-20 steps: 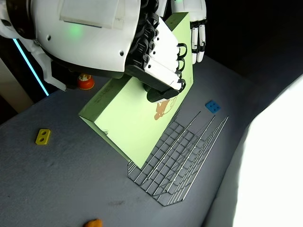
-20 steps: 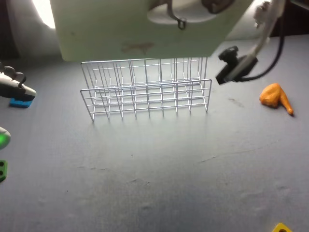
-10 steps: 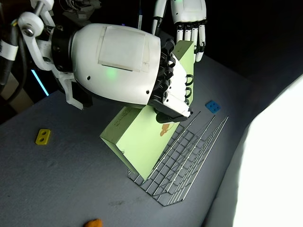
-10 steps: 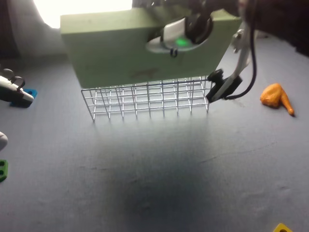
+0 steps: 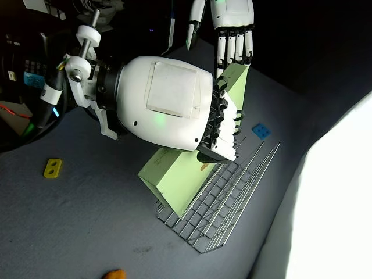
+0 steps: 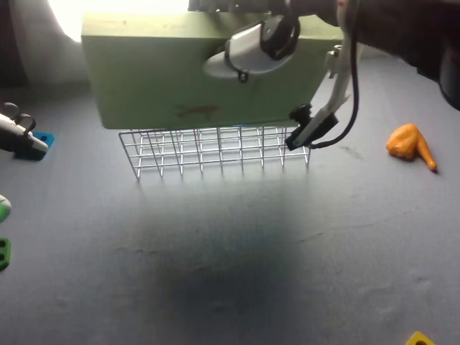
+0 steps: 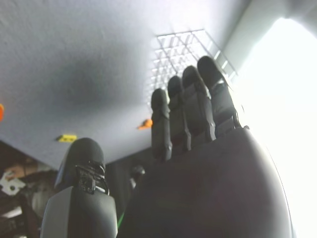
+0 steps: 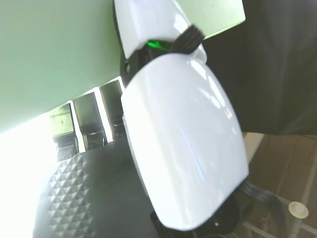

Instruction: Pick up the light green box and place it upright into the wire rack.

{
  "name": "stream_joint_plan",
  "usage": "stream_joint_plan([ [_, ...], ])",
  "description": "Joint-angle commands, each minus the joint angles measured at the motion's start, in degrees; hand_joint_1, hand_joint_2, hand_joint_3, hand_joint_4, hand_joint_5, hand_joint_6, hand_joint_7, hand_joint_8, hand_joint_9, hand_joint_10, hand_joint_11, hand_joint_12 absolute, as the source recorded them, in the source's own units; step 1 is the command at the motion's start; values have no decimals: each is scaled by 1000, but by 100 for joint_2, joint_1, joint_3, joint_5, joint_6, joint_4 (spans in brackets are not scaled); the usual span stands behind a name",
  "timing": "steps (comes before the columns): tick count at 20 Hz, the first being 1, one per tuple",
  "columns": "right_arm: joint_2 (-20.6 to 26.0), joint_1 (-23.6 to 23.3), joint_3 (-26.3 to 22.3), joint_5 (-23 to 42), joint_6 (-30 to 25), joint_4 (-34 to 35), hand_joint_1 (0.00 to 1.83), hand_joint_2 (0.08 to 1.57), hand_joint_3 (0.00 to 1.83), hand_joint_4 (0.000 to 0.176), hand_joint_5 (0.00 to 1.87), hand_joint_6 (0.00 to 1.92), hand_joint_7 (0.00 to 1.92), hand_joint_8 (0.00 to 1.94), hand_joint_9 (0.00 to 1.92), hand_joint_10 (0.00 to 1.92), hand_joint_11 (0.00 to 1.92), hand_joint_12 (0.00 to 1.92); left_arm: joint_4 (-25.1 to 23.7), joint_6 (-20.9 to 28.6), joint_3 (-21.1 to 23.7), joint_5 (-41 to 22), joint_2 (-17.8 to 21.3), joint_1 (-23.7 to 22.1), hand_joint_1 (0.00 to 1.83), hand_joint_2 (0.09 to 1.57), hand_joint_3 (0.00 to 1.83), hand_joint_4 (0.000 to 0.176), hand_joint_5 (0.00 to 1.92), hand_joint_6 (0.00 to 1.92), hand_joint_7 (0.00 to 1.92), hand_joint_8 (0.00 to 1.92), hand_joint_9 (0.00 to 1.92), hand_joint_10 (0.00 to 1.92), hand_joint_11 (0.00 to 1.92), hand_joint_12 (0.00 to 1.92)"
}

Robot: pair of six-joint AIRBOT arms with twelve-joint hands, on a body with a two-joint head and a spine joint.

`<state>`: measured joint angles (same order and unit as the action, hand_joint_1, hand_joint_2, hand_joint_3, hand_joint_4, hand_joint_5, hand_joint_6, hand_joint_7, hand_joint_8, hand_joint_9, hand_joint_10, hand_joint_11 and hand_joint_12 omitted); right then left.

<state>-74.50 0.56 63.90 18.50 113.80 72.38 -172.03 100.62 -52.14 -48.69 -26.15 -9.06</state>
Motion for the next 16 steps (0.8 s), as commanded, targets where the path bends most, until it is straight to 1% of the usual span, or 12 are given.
stream_joint_plan([
  [1, 16, -114, 27, 186, -98, -174, 1369, 1146, 0, 0, 953, 822, 919, 1088, 803, 1519, 613, 1775, -55, 13, -31, 468, 15, -81, 232, 1244, 1, 9, 308, 5, 282, 1, 256, 4, 0, 677],
  [10, 25, -95, 14, 40, -194, -175, 1369, 1145, 0, 0, 955, 819, 920, 1086, 804, 1517, 614, 1774, -55, 13, -31, 469, 12, -81, 232, 1244, 1, 9, 308, 4, 282, 1, 257, 3, 0, 677],
  [11, 30, -86, 5, 15, -213, -176, 1365, 1152, 2, 0, 960, 839, 884, 1169, 777, 1510, 570, 1741, -55, 13, -30, 469, 12, -83, 228, 1249, 2, 7, 251, 0, 242, 0, 224, 2, 0, 611],
  [16, 50, -95, -88, -8, -273, -181, 1364, 1154, 2, 0, 960, 847, 873, 1192, 769, 1510, 558, 1733, -55, 13, -30, 469, 11, -88, 230, 1250, 2, 6, 234, 0, 231, 0, 216, 1, 0, 585],
])
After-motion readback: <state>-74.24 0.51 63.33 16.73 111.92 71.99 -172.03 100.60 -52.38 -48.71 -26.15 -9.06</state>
